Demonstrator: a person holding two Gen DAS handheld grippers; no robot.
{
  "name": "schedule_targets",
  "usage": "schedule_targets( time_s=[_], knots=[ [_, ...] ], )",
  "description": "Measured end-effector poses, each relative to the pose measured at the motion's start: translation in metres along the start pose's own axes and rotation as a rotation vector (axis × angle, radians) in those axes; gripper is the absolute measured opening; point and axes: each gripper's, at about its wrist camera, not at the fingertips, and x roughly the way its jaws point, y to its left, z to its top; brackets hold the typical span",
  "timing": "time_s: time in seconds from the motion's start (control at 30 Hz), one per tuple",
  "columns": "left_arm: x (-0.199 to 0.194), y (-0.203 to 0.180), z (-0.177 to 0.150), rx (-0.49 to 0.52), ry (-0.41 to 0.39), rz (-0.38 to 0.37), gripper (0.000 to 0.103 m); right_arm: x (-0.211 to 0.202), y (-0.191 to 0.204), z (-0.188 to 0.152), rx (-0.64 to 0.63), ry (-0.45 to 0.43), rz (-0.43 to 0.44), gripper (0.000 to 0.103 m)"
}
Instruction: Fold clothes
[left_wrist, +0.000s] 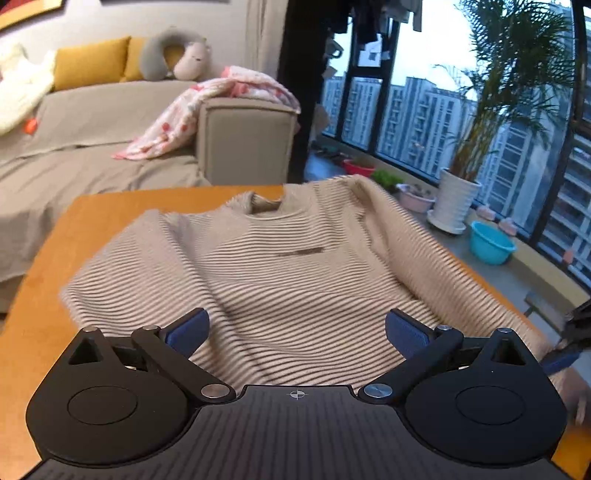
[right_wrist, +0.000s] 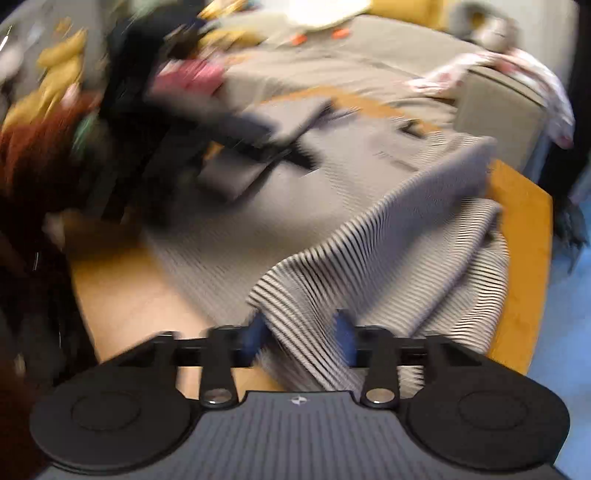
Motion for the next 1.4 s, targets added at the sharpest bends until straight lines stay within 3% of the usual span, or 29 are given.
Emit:
schedule_targets(
  time_s=[0.07,0.17,0.23,0.3,0.37,0.47,0.6,0.7,0.8,1.03,1.17,1.3,1.4],
  knots=[
    [0.0,0.004,-0.001,-0.028,-0.003,0.001,0.103,-0.006,-0.015,0.004,0.099,-0.06,-0.065,0.025],
    [0.002,0.006,0.0,-0.037,0.005,-0.001,0.103,-0.001,-0.017,0.004,0.112,-0.057,-0.076,0.032],
    [0.003,0.006,0.0,-0.028,0.015,-0.005,0.103,0.002,-0.019,0.003,0.12,-0.056,-0.084,0.031],
    [0.003,0.005,0.0,-0.012,0.024,-0.006,0.103,0.006,-0.021,0.002,0.128,-0.054,-0.091,0.009],
    [0.002,0.005,-0.001,0.007,0.034,-0.003,0.103,0.002,-0.032,0.007,0.167,-0.076,-0.098,0.005],
    [-0.004,0.011,-0.001,0.022,0.036,0.004,0.103,-0.041,-0.095,0.04,0.36,-0.23,-0.123,0.005],
    [-0.016,0.028,0.008,-0.027,0.026,-0.007,0.103,-0.097,-0.166,0.078,0.514,-0.451,-0.226,0.005],
    [-0.029,0.038,0.017,-0.026,-0.007,0.009,0.103,-0.107,-0.189,0.103,0.592,-0.523,-0.174,0.005],
    [-0.042,0.048,0.025,-0.015,-0.035,0.027,0.103,-0.09,-0.181,0.136,0.558,-0.534,-0.099,0.005],
    [-0.058,0.065,0.032,-0.053,-0.045,0.058,0.103,0.011,-0.125,0.221,0.449,-0.408,0.056,0.005],
    [-0.07,0.073,0.028,-0.06,-0.043,0.098,0.103,0.066,-0.092,0.248,0.413,-0.355,0.028,0.006],
    [-0.08,0.084,0.024,-0.093,-0.042,0.131,0.103,0.096,-0.07,0.263,0.353,-0.368,-0.05,0.01],
    [-0.08,0.091,0.021,-0.115,-0.033,0.145,0.103,0.094,-0.066,0.266,0.357,-0.396,-0.044,0.03]
  ],
)
